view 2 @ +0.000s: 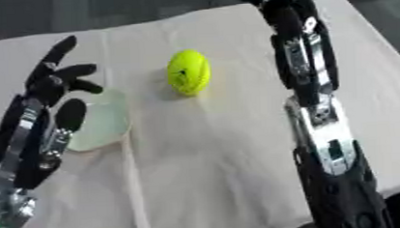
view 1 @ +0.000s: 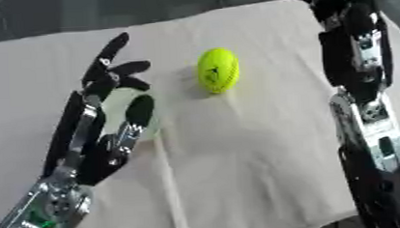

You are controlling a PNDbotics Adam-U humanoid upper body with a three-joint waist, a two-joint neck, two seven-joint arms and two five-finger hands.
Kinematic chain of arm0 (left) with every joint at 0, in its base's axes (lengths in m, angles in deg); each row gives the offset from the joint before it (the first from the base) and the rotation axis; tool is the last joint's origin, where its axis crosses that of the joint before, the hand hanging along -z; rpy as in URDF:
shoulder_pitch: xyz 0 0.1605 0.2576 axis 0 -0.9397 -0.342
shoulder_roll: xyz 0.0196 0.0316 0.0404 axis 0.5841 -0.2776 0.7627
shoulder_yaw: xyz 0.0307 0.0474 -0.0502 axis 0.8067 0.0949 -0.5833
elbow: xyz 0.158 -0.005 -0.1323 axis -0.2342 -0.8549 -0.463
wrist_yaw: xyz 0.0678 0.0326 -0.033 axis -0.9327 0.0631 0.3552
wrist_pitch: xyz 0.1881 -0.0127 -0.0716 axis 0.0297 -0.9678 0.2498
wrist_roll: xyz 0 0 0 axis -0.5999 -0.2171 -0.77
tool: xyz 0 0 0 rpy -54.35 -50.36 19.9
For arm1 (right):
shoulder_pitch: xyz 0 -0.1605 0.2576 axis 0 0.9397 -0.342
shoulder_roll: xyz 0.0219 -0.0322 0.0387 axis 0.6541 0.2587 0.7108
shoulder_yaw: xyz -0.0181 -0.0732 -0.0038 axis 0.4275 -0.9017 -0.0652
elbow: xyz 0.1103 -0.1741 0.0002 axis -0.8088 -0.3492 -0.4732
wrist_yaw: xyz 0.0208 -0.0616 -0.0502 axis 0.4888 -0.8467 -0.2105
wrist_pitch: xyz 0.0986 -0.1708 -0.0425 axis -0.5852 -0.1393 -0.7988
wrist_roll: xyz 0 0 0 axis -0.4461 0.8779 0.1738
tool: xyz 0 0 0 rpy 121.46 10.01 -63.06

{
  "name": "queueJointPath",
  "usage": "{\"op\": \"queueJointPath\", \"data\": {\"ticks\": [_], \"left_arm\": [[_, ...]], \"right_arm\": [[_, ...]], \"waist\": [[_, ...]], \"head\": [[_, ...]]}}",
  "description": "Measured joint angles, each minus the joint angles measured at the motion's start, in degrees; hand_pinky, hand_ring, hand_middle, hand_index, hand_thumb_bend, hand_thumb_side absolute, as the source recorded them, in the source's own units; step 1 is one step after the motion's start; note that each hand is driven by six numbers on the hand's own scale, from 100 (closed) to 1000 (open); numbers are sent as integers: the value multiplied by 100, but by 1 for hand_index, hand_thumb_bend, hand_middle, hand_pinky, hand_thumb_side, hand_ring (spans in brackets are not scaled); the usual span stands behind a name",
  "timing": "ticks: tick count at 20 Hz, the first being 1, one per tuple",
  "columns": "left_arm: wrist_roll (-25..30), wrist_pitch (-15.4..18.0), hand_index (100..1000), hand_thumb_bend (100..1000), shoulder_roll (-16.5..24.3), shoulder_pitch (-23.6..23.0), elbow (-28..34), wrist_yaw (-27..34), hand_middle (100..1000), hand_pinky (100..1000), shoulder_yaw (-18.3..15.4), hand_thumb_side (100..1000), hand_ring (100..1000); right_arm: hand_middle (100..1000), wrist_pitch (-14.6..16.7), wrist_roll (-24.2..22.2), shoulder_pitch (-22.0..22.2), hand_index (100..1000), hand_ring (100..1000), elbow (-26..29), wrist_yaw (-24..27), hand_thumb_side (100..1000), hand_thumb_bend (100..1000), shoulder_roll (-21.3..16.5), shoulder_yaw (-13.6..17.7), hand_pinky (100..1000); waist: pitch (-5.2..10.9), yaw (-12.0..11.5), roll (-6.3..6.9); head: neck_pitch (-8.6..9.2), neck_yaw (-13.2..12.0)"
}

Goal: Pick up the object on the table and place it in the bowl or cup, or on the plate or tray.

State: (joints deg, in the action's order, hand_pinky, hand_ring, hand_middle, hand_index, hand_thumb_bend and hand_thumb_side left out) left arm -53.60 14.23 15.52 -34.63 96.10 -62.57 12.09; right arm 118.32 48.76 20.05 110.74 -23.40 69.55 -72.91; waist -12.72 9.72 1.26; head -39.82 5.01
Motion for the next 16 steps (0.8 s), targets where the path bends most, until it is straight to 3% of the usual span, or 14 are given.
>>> {"op": "queueJointPath", "data": {"ticks": [9, 16], "left_arm": [[-88, 53, 824, 367, -31, 21, 0, -45, 1000, 725, 4, 1000, 659], [-190, 73, 825, 367, -46, 269, 0, -16, 1000, 712, 45, 1000, 671]], "right_arm": [[916, 1, -47, 3, 962, 913, 0, 1, 828, 100, 0, -14, 836], [917, -3, -97, 7, 963, 914, 0, 12, 830, 100, 0, -43, 837]], "waist": [[0, 5, 8], [-5, 92, 98]], "head": [[18, -65], [171, -180]]}}
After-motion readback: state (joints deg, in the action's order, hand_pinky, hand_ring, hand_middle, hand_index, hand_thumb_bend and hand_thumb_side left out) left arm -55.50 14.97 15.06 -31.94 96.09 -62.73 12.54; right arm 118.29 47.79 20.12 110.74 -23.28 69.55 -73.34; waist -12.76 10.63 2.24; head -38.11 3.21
